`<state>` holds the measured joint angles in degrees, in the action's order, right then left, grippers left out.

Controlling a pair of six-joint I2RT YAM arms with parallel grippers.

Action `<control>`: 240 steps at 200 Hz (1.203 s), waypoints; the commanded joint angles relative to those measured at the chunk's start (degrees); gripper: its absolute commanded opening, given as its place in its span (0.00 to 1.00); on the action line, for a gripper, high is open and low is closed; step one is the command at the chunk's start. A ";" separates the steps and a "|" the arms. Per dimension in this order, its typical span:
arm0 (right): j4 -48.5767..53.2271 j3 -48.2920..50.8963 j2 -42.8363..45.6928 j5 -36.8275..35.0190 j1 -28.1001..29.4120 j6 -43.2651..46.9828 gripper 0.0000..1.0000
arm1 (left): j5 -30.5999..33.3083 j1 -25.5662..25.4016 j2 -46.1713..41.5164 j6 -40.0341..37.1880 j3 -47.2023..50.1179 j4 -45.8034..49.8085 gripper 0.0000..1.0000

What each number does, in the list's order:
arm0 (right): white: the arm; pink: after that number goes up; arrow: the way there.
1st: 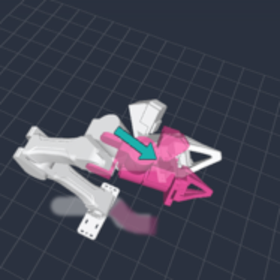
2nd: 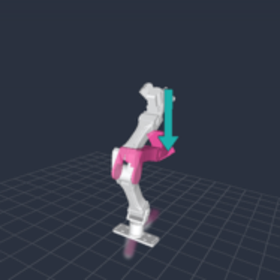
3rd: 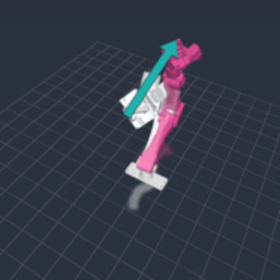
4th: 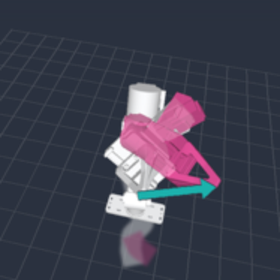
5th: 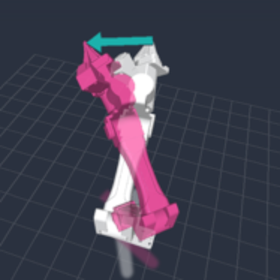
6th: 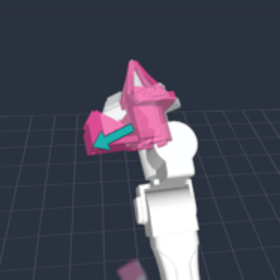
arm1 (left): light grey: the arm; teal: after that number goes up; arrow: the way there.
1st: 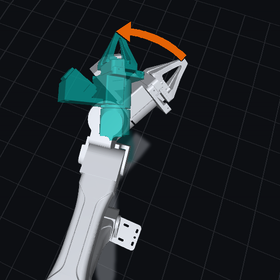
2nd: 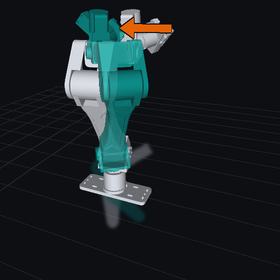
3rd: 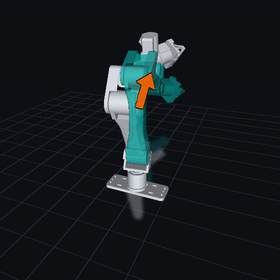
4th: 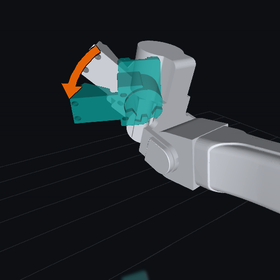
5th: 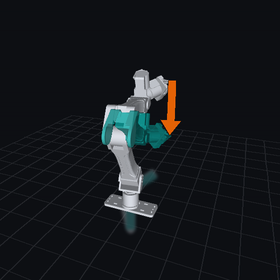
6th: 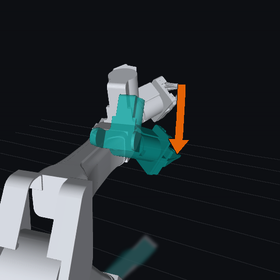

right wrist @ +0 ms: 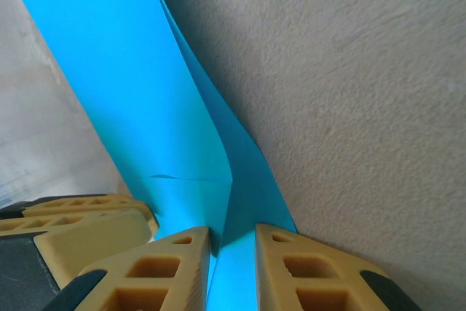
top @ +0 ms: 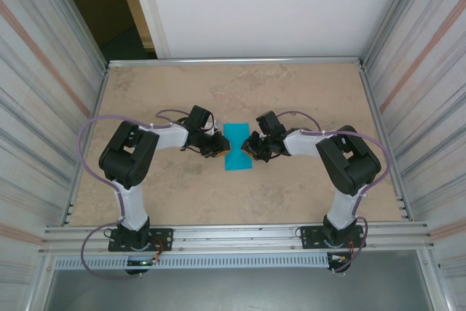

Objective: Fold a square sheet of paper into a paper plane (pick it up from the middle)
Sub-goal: Turn over the paper at the center of the table.

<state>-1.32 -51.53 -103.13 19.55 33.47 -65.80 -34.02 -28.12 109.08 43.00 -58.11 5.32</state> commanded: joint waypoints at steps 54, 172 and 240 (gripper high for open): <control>-1.93 0.05 0.80 -0.60 0.63 0.01 0.22 | 1.68 0.38 -0.35 0.53 1.99 2.24 0.20; -11.48 3.58 -0.42 2.66 1.24 -3.29 0.21 | 1.84 0.52 -0.60 0.81 2.01 2.21 0.20; -14.14 3.98 -1.20 2.18 1.95 -1.87 0.12 | 0.93 0.83 -3.16 1.51 0.96 2.52 0.21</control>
<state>-13.37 -48.34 -103.18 21.43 35.29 -68.36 -33.89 -28.05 108.42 43.66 -57.60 4.93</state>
